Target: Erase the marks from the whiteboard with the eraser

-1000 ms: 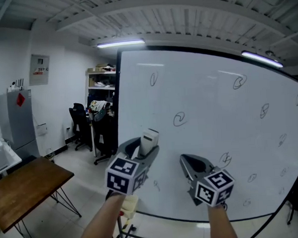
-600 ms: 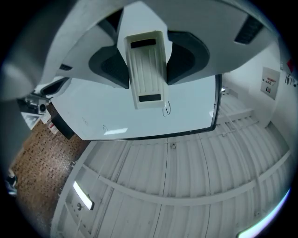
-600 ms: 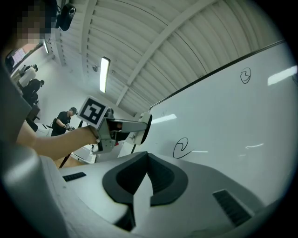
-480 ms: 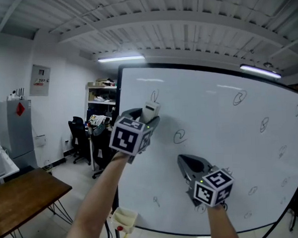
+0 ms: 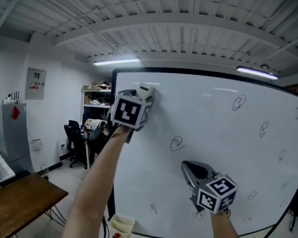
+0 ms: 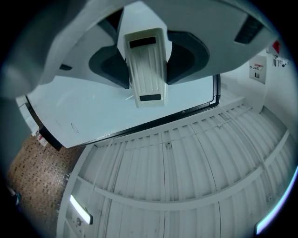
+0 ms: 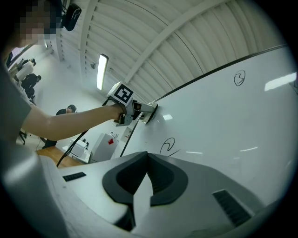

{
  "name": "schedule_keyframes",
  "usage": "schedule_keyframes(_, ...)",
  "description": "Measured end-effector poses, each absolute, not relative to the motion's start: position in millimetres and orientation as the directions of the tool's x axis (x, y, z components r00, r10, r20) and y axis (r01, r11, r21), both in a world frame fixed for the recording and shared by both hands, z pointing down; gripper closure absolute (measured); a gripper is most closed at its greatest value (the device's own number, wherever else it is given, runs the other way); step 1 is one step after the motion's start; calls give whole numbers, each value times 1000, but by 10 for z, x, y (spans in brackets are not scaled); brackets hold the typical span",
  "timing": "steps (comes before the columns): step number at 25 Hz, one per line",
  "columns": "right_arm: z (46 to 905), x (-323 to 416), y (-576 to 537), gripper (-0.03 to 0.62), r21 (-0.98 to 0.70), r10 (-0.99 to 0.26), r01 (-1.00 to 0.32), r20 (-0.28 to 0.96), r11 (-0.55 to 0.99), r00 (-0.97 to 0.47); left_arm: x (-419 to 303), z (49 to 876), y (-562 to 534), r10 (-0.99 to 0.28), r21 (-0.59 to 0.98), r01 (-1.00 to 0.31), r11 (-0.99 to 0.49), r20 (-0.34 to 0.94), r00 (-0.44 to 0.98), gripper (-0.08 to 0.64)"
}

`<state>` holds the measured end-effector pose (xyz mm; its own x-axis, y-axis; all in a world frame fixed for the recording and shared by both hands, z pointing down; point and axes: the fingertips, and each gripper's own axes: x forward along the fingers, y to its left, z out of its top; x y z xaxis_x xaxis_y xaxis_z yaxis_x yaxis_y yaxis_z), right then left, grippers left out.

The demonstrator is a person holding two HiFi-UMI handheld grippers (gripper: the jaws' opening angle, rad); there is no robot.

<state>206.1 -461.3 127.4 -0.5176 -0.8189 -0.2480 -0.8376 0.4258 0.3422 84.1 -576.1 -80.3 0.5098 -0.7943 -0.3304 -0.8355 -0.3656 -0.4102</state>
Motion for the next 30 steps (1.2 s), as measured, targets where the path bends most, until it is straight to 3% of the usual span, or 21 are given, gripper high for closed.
schedule_keyframes(13, 1147, 2096, -4617, 603, 332, -813, -837, -255, 435, -524, 925, -689, -5802, -810, -468, -809, -355, -279, 516, 308)
schedule_keyframes(18, 1187, 2187, -4519, 603, 326, -819, -846, -263, 422, -510, 1292, -442, -5703, -792, -480, -779, -404, -243, 561, 308)
schedule_keyframes(22, 1209, 2210, -4459, 603, 314, -829, -857, -263, 410, -493, 1546, -227, -5620, -801, -523, -782, -340, -274, 532, 308)
schedule_keyframes(30, 1245, 2126, -4456, 603, 310, -831, -855, -252, 416, -496, 1210, -395, -5756, -826, -472, -822, -318, -288, 485, 307)
